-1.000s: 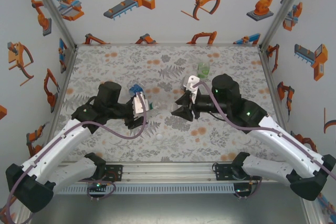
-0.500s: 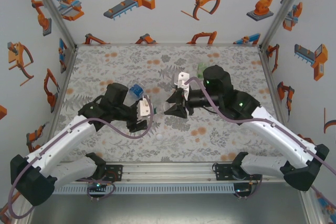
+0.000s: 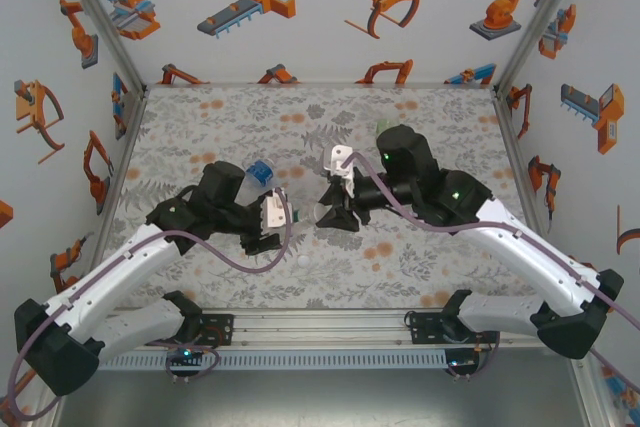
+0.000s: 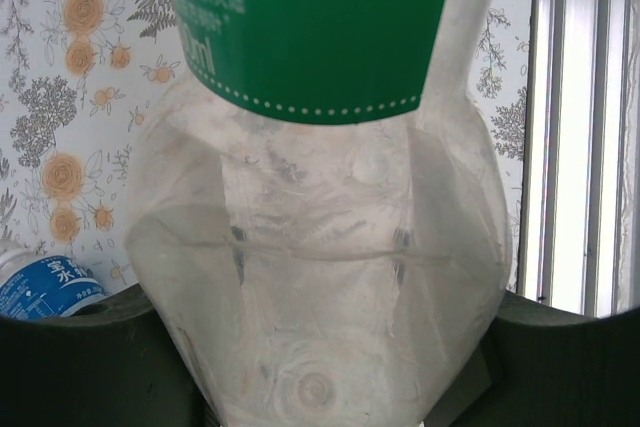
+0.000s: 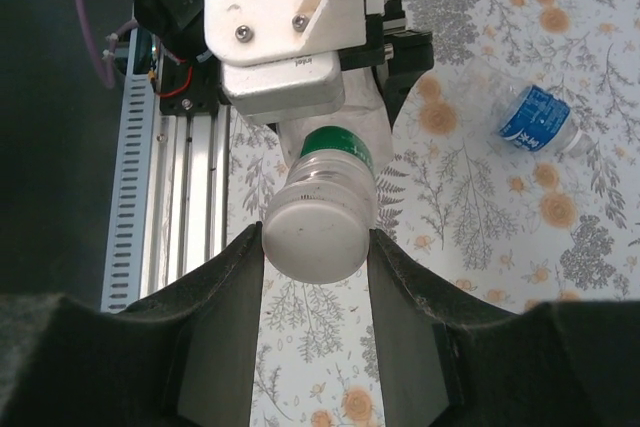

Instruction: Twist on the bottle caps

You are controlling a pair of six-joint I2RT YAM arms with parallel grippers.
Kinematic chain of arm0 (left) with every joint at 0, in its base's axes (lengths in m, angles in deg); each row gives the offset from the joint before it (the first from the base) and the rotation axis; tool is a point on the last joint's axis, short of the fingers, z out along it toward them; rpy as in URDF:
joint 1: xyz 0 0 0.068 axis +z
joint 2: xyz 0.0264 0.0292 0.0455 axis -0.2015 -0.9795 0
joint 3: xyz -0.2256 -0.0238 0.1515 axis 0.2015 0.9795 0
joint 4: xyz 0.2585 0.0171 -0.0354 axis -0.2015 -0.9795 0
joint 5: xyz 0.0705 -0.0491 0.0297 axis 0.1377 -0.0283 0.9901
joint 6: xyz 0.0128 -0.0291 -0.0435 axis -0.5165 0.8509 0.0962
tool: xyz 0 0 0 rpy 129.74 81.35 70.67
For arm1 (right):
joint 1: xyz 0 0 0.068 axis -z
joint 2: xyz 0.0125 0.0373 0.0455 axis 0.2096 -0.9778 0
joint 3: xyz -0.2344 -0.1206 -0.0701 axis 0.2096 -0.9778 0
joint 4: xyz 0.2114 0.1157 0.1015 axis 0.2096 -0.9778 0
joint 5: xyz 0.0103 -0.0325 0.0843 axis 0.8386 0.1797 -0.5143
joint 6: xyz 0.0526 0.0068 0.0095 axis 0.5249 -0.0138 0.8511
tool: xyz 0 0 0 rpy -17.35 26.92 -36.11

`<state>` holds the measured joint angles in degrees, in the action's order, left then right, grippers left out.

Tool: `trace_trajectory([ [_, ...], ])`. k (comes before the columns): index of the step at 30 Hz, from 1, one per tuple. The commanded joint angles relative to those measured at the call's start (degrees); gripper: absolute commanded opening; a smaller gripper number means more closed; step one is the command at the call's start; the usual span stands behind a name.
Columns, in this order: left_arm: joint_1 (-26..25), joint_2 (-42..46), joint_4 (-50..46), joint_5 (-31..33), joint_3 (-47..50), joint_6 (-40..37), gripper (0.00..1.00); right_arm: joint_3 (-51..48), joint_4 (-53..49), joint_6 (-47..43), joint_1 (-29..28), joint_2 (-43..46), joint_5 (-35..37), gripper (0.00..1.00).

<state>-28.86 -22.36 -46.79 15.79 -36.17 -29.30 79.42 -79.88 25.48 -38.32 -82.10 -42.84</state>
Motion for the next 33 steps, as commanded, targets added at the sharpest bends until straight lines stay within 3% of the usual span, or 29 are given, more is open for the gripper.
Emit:
trace_trajectory([
  [1,-0.4,0.3,-0.3,-0.7,-0.7,-1.3,0.0,1.6,-1.4,-1.2,-0.7,-0.6,0.3,0.12],
  [21,-0.4,1.5,-0.2,-2.8,0.0,-2.1,0.0,2.2,-0.8,-1.2,-2.5,-1.9,7.4,0.12],
  [33,-0.3,2.0,0.2,-5.7,0.5,-2.7,0.0,1.9,-2.6,-4.3,-2.5,-1.2,4.0,0.12],
])
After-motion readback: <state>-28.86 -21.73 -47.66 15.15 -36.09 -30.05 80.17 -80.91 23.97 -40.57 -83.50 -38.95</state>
